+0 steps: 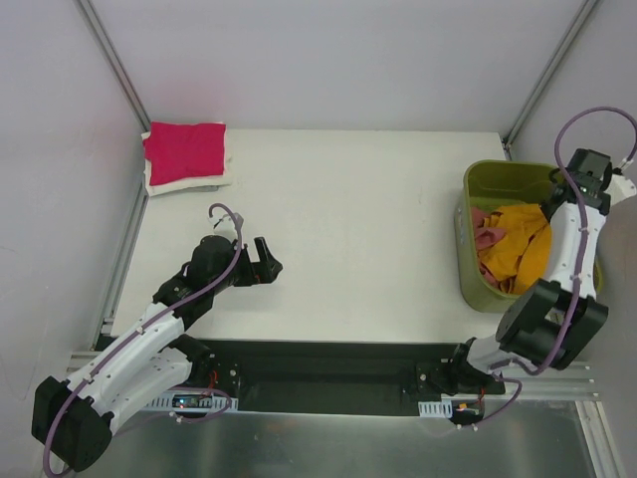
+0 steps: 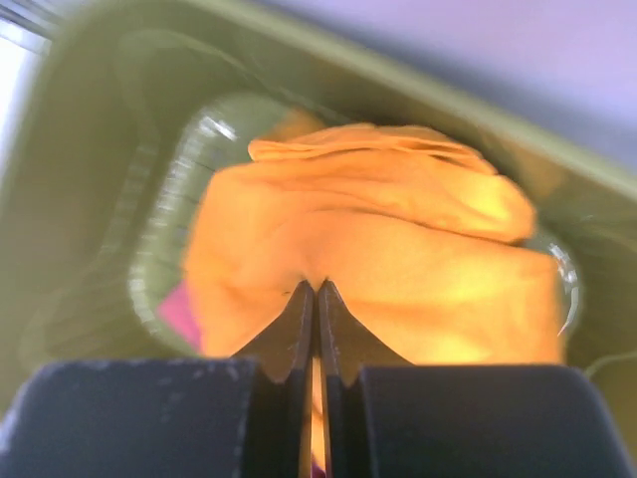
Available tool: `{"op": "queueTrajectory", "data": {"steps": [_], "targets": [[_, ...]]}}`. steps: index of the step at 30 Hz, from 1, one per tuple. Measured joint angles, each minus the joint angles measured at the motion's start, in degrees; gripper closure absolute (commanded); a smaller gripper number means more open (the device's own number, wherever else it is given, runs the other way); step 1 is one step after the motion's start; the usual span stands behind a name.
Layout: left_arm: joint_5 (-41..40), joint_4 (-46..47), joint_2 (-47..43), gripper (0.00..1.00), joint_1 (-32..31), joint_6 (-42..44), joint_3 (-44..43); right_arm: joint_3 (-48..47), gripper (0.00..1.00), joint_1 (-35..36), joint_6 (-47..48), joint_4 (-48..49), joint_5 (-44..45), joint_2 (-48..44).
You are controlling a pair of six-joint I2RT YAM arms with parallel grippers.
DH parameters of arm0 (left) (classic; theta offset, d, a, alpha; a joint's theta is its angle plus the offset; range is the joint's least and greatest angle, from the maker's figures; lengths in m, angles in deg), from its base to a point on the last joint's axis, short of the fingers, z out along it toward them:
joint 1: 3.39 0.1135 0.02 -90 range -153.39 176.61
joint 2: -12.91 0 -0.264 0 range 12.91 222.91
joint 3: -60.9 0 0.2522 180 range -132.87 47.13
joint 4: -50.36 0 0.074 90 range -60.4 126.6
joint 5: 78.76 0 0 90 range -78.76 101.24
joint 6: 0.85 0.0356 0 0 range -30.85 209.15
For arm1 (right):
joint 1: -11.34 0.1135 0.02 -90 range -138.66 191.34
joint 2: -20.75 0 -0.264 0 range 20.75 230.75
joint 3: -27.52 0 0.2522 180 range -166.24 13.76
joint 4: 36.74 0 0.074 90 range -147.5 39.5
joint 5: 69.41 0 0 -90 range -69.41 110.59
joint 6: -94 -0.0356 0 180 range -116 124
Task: Fold and stack the t-shirts
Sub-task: Grab the tshirt from the pile, then move the tshirt to the center of the board
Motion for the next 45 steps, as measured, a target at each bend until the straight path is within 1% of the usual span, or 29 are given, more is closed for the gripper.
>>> {"op": "queueTrajectory", "data": {"steps": [3, 7, 11, 13, 15, 18, 20, 21, 23, 25, 28, 29, 31, 34, 35, 37, 38, 39, 40, 41, 43, 44, 45], "targets": [[0.0, 0.0, 0.0, 0.01, 0.0, 0.0, 0.0, -1.7, 0.99, 0.0, 1.6, -0.7, 0.1, -7.9], [0.0, 0.0, -0.2, 0.01, 0.0, 0.0, 0.0, -7.0, 0.99, 0.3, 3.8, 0.5, -0.5, -18.5], [0.1, 0.0, -0.3, 0.01, 0.0, 0.0, 0.0, -13.7, 0.99, 0.5, 4.5, 2.5, -4.2, -25.8], [0.1, 0.0, -0.4, 0.01, 0.0, 0.0, 0.0, -20.0, 0.99, 0.7, 4.4, 2.7, -8.7, -26.5], [0.1, 0.0, -0.6, 0.01, 0.0, 0.0, 0.0, -26.6, 0.99, 1.0, 3.9, 3.5, -15.2, -25.4], [0.1, 0.0, -1.0, 0.01, 0.0, 0.0, 0.0, -34.4, 0.99, 3.1, 0.6, 8.1, -26.9, -22.6], [0.1, 0.0, -1.2, 0.01, 0.0, -0.1, 0.0, -36.7, 0.99, 7.6, -2.3, 12.3, -34.5, -20.8], [0.1, 0.0, -1.2, 0.01, 0.0, -0.1, 0.0, -37.4, 0.99, 11.2, -2.9, 13.8, -37.3, -19.8], [0.0, 0.0, -1.5, 0.01, 0.0, -0.1, 0.0, -37.9, 0.99, 20.2, -3.1, 15.4, -42.0, -17.6], [0.0, 0.0, -1.6, 0.01, 0.0, -0.1, 0.0, -37.7, 0.99, 30.1, -1.5, 15.3, -44.0, -15.7], [-0.6, -0.1, -2.2, 0.01, 0.0, -0.1, 0.0, -35.3, 0.99, 44.3, 3.0, 13.9, -42.4, -12.7], [-1.4, -0.2, -2.6, 0.01, 0.0, -0.1, 0.0, -34.2, 0.99, 47.6, 4.5, 13.2, -41.8, -12.0], [-3.1, -0.3, -3.8, 0.01, 0.0, -0.9, 0.2, -32.7, 0.99, 52.8, 7.1, 12.2, -41.1, -10.5], [-6.1, -1.4, -5.7, 0.01, 0.0, -2.2, 0.5, -28.2, 0.96, 57.5, 10.1, 13.6, -39.1, -8.9], [-7.3, -1.9, -6.5, 0.01, 0.0, -2.6, 0.6, -25.4, 0.93, 58.0, 10.6, 14.7, -37.2, -9.2], [-9.9, -3.1, -7.8, 0.01, 0.0, -3.7, 0.8, -17.7, 0.9, 58.2, 11.8, 15.2, -31.4, -10.2], [-11.1, -3.8, -8.3, 0.01, 0.0, -4.3, 0.8, -13.2, 0.85, 58.1, 12.2, 15.9, -27.4, -10.6], [-12.2, -4.2, -8.8, 0.01, 0.0, -4.9, 0.9, -9.1, 0.77, 57.9, 12.4, 16.1, -23.9, -11.1], [-13.5, -4.8, -9.3, 0.01, 0.0, -5.7, 0.9, -4.0, 0.63, 57.6, 12.4, 15.8, -19.8, -11.5], [-14.5, -5.4, -9.7, 0.01, 0.0, -6.2, 0.9, 1.1, 0.32, 57.1, 12.1, 15.2, -15.3, -11.6], [-16.4, -6.4, -10.1, 0.01, 0.0, -7.3, 1.0, 9.7, 0.17, 55.4, 11.1, 12.1, -8.0, -11.4], [-17.0, -6.7, -10.1, 0.01, 0.0, -7.8, 1.0, 12.0, 0.11, 54.8, 10.8, 10.2, -5.7, -11.1], [-17.6, -7.0, -9.9, 0.01, 0.0, -8.5, 1.0, 13.9, 0.09, 53.9, 10.7, 7.0, -2.5, -10.6]]}}
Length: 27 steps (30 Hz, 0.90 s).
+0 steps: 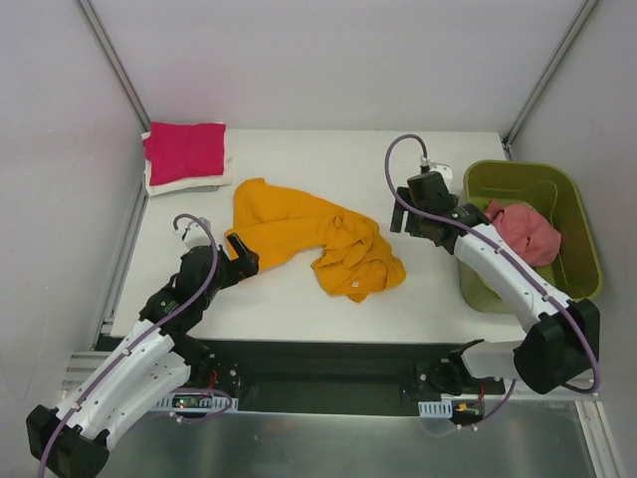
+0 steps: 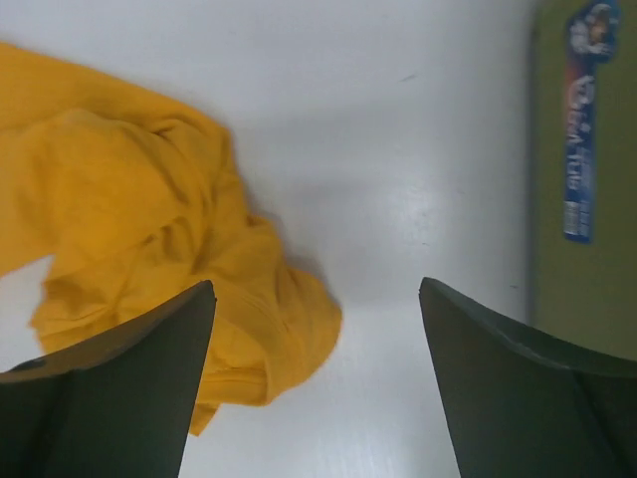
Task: Fold and stack the t-shirts
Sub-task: Move the tshirt to the center of the board
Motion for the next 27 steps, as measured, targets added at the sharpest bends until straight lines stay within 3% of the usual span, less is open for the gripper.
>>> {"op": "queueTrajectory", "data": {"steps": [2, 7, 13, 17, 23, 27], "targets": [[-0.7, -0.1, 0.9, 0.01, 0.0, -0.7, 0.0, 0.3, 0.04, -0.6, 0.0, -3.1, 3.2, 0.5], [-0.7, -0.4, 6.6, 0.01, 0.0, -2.0, -0.1, -0.3, 0.01, 4.1, 2.0, -2.4, 5.4, -0.1], [-0.6, -3.4, 12.6, 0.01, 0.0, -3.5, -2.1, 2.6, 0.04, 15.1, 3.7, 2.3, -1.5, 0.6], [-0.6, -4.5, 14.3, 0.01, 0.6, -6.8, -2.4, 3.0, 0.03, 22.1, 2.5, 5.7, -5.1, 5.7], [-0.1, -5.4, 17.8, 0.12, 5.0, -10.6, -1.9, 4.2, 0.03, 26.8, -2.0, 11.3, -7.7, 13.8], [3.2, -4.2, 22.3, 0.28, 9.3, -10.7, -1.9, 5.7, 0.05, 27.7, -5.1, 13.8, -8.1, 15.8]]}}
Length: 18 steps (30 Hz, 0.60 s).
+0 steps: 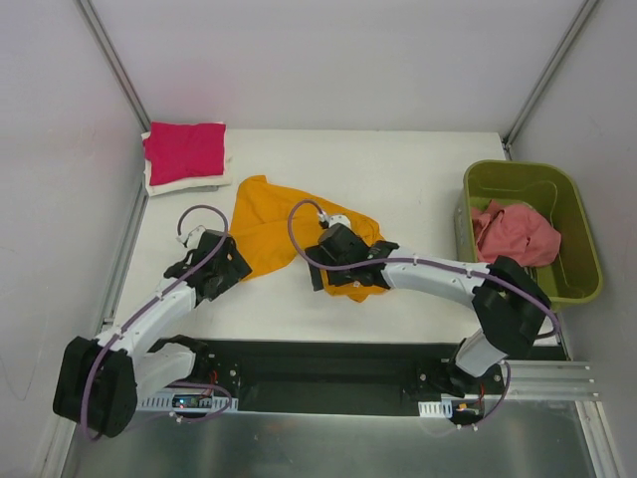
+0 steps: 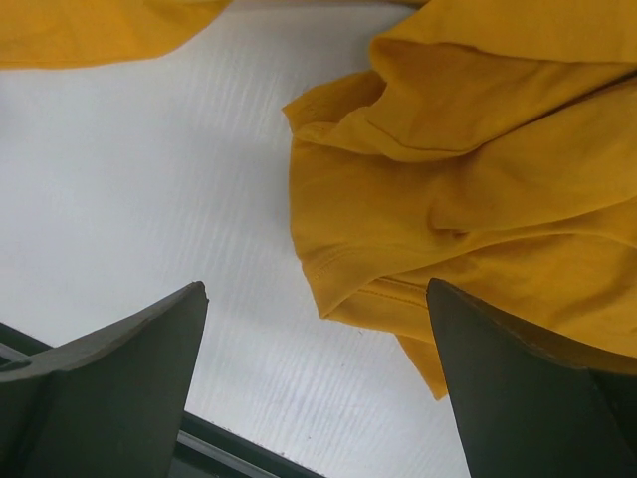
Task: Fold and stack the t-shirts
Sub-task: Move the tshirt to the center of the board, then flatten the tshirt out
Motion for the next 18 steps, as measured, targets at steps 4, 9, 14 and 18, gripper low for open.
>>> {"op": "queueTrajectory", "data": {"steps": [4, 9, 14, 18], "targets": [[3.6, 2.1, 7.0, 0.38, 3.2, 0.2, 0.0, 0.0, 0.1, 2.2, -2.0, 1.2, 0.4, 2.3], [5.5, 5.3, 12.0, 0.58, 3.5, 0.1, -1.1, -0.4, 0.14, 4.3, -2.7, 1.5, 1.0, 5.4], [6.9, 9.3, 18.9, 1.0, 3.5, -0.3, -3.6, -1.1, 0.22, 4.6, -2.8, 0.1, 3.1, 7.3], [9.2, 11.5, 21.6, 1.0, 3.8, 0.0, -5.0, -1.1, 0.29, 4.5, -3.5, -1.2, 4.5, 7.4]]}}
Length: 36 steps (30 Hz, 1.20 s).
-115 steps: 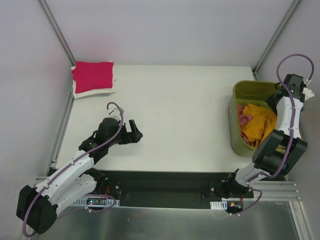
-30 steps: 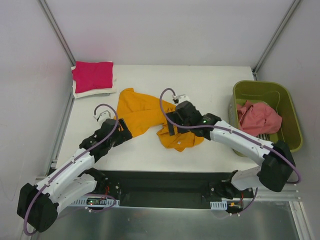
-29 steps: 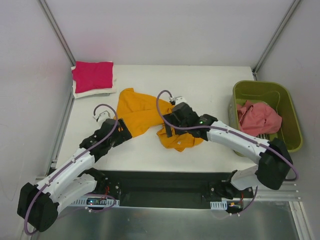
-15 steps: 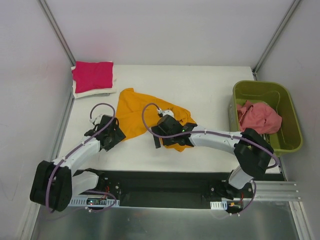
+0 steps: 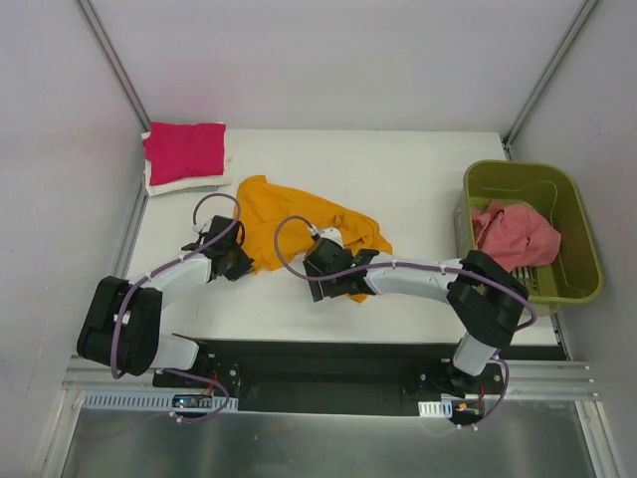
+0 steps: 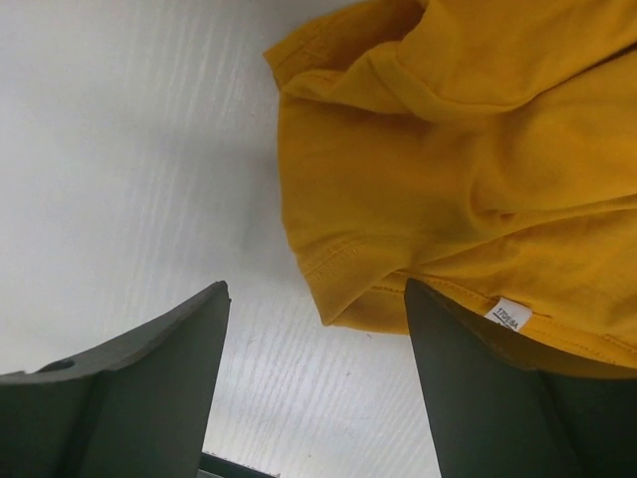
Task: Fold and stack the t-shirts
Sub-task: Flatten the tshirt out
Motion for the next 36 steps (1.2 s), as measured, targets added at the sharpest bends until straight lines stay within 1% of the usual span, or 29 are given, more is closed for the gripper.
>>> {"op": "queueTrajectory", "data": {"steps": [2, 6, 7, 8, 9, 10, 11, 14, 16, 18, 21, 23, 25, 28, 32, 35, 36], "targets": [[0.4, 0.2, -0.1, 1.0, 0.0, 0.0, 0.0, 0.2, 0.36, 0.1, -0.3, -0.1, -0.1, 0.0], [0.7, 0.2, -2.4, 1.0, 0.0, 0.0, 1.6, 0.3, 0.46, 0.5, -0.7, -0.1, -0.3, 0.6], [0.7, -0.2, -3.8, 1.0, 0.0, 0.0, 2.4, 0.3, 0.56, 0.7, -0.8, 0.0, -0.3, 1.0], [0.6, -0.9, -5.6, 1.0, 0.0, 0.1, 3.4, 0.3, 0.63, 0.7, -0.9, 0.1, -0.3, 1.4], [0.6, -1.7, -7.6, 1.0, 0.0, 0.1, 4.3, 0.3, 0.72, 0.7, -0.8, 0.0, -0.2, 1.7], [0.5, -2.3, -9.6, 1.0, 0.0, 0.1, 5.0, 0.3, 0.93, 0.8, -0.8, 0.0, 0.2, 1.9], [0.4, -3.1, -11.9, 1.0, 0.0, 0.1, 5.6, 0.3, 0.99, 0.8, -0.9, 0.0, 0.4, 1.9], [-0.7, -5.7, -19.1, 1.0, 0.0, 0.1, 6.1, 0.3, 0.99, 0.8, -1.3, -0.5, 2.1, 1.5], [-1.5, -8.1, -24.2, 1.0, 0.0, 0.1, 5.6, 0.3, 0.99, 0.8, -1.1, -2.0, 4.5, -0.3], [-2.5, -11.1, -28.4, 1.0, 0.0, 0.1, 3.8, 0.3, 0.99, 0.9, -0.4, -4.7, 7.3, -4.5], [-3.9, -14.9, -34.0, 1.0, 0.0, 0.3, -1.1, -0.1, 0.99, 0.8, 1.5, -9.4, 13.4, -16.6], [-4.9, -17.3, -37.9, 1.0, 0.0, 0.8, -6.6, -2.4, 0.99, -0.2, 3.3, -12.3, 18.0, -27.2], [-5.6, -18.3, -40.5, 1.0, 0.0, 1.5, -11.6, -5.4, 0.99, -1.8, 5.0, -13.7, 20.9, -34.6], [-6.7, -20.2, -43.4, 1.0, 0.0, 3.3, -21.8, -12.4, 0.99, -5.0, 8.9, -15.6, 24.3, -45.1], [-7.6, -21.5, -45.2, 1.0, 0.0, 6.8, -37.7, -25.1, 0.99, -5.4, 14.1, -17.4, 24.8, -53.0], [-9.6, -21.5, -46.3, 1.0, 0.0, 9.1, -47.0, -33.6, 0.99, -5.4, 17.7, -18.0, 24.7, -55.9], [-10.2, -21.4, -46.8, 1.0, 0.0, 9.5, -48.8, -36.0, 0.99, -5.4, 19.2, -18.1, 24.7, -56.7]]}}
